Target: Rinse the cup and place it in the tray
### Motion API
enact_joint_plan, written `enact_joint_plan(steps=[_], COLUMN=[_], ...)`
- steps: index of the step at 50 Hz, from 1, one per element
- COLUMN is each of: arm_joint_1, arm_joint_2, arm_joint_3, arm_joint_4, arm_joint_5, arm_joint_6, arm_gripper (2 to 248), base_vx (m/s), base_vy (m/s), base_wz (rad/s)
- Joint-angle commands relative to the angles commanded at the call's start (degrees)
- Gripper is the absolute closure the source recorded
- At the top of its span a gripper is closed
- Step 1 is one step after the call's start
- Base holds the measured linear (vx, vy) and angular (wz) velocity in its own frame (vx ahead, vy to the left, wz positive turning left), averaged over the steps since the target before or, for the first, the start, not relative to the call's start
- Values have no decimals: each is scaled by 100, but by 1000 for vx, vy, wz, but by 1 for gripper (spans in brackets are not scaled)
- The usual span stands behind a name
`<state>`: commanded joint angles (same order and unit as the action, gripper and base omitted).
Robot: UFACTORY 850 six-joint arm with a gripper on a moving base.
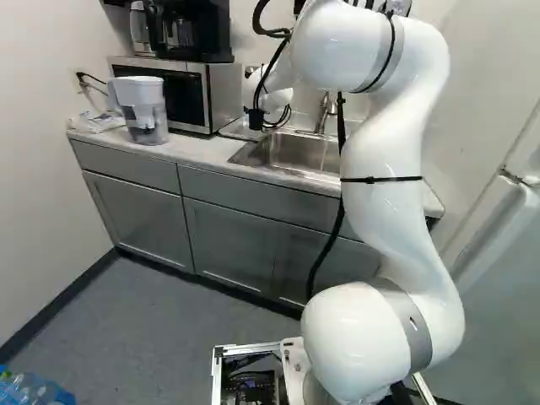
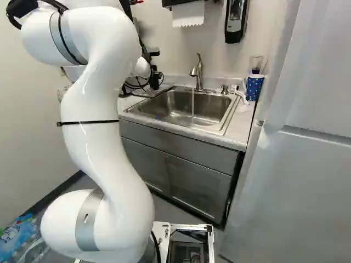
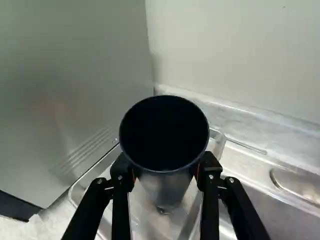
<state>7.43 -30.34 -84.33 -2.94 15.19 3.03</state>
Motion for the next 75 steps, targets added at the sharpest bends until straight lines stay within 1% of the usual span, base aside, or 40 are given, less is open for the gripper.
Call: enact_joint_plan(steps=[20, 42, 52, 75], arm_joint_1=[5, 5, 5, 5], arm_joint_2=[-20, -20, -45, -102], arm_joint_3=[-26, -26, -18, -2], arm_joint_4=[-23, -23, -23, -23], arm_joint_5=[-11, -232, -243, 56], arm_joint_6=[0, 0, 0, 0], arm_gripper=[124, 124, 124, 124], base_vx=[0, 0, 0, 0], base_vy=[0, 0, 0, 0], base_wz=[0, 0, 0, 0])
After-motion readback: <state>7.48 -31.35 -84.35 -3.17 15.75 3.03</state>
